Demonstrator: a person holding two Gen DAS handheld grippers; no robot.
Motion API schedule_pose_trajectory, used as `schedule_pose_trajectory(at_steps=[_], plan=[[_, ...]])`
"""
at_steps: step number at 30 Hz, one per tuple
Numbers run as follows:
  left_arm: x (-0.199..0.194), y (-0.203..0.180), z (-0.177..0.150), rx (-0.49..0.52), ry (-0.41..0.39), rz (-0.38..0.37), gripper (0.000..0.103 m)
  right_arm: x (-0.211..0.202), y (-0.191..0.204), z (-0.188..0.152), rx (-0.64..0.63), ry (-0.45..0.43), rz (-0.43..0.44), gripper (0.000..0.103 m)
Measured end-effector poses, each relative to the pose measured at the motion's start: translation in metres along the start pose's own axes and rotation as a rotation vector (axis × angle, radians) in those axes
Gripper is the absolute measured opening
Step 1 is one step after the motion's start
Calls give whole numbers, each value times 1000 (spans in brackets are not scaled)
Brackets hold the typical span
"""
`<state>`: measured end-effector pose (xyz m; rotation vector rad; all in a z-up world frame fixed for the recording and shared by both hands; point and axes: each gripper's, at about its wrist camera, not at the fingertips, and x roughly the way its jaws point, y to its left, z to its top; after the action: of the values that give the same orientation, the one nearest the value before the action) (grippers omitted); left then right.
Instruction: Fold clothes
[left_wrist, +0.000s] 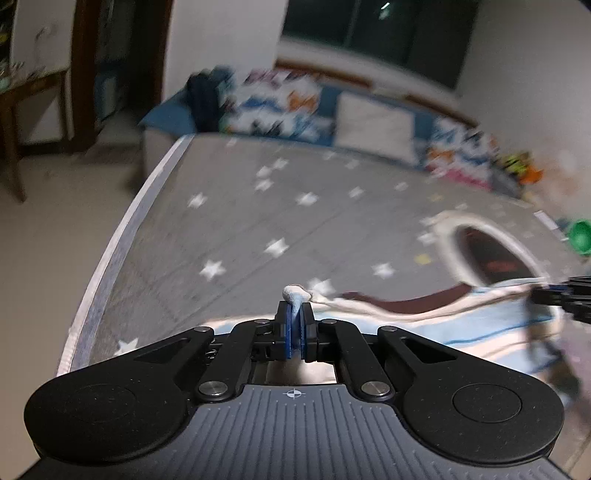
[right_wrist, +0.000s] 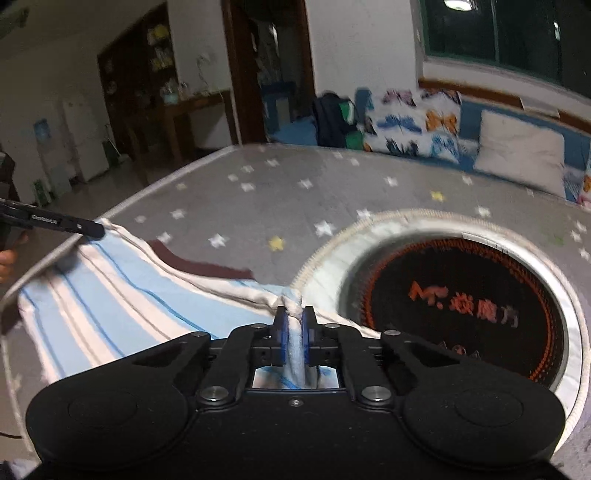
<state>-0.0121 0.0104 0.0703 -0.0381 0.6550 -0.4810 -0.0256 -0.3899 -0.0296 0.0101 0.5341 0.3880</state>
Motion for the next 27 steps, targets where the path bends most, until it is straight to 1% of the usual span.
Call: schedule_pose_trajectory(at_steps=[2, 3, 6, 8, 9, 11, 13, 16, 18, 20, 22, 23, 24, 25, 26, 27], plan=[[-20, -7, -3, 17, -36, -56, 5, -15, 11, -2, -22, -21, 33, 8], [-37, -11, -9, 31, -60, -110, 5, -24, 18, -5, -39, -25, 54, 8], [-71, -19, -28, 96, -85, -184, 5, -50, 39, -13, -89, -36, 117, 8], [-83, -22, -42, 127, -62, -204, 5, -60, 48, -17, -113, -37, 145, 8], [-89, -24, -53, 144, -34, -214, 5, -66, 57, -12, -137, -12, 175, 8], [-92, -26, -68, 161, 18, -219, 5, -70, 67, -23, -152, 28, 212, 8], [-88, -31, -88, 192, 98, -220, 5, -70, 71, -23, -161, 37, 207, 8], [-79, -37, -105, 243, 161, -173, 5, -69, 75, -24, -175, 49, 199, 8], [-75, -40, -110, 267, 159, -143, 5, -68, 78, -24, -184, 57, 193, 8], [-73, -45, -110, 290, 137, -133, 5, -67, 81, -25, -193, 65, 188, 10], [-73, -50, -110, 325, 118, -121, 6, -67, 84, -25, -202, 73, 182, 17], [-74, -52, -111, 349, 114, -115, 7, -66, 86, -25, -206, 77, 180, 26], [-75, -55, -112, 369, 112, -110, 9, -66, 87, -26, -211, 81, 177, 33], [-78, -57, -112, 380, 113, -106, 11, -66, 89, -26, -215, 85, 174, 34], [-79, -57, -111, 385, 113, -105, 16, -65, 90, -26, -220, 89, 171, 35], [-80, -59, -111, 390, 112, -103, 25, -65, 92, -26, -224, 93, 169, 38]])
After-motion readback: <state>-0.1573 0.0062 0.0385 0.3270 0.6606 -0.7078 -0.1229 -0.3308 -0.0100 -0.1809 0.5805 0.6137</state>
